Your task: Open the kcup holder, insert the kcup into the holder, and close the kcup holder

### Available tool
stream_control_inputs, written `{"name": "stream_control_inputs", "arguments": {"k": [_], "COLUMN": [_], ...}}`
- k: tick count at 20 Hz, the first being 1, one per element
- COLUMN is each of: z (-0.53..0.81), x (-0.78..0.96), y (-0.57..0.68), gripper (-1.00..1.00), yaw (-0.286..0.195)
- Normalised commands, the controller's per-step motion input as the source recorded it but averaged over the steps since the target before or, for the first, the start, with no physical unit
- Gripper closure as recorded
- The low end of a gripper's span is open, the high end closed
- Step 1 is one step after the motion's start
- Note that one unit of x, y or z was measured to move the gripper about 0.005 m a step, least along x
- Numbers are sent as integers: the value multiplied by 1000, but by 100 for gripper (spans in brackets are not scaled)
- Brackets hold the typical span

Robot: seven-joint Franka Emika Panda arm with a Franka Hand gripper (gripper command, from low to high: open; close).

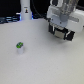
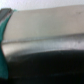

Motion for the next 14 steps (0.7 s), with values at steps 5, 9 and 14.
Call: {"name": "stream_control_inputs", "arguments": {"k": [5,9,14], "z": [181,199,199], "x": [848,926,916], "y": [-332,-345,-350], "gripper": [100,100,100], "yaw": [-74,-83,-83]}}
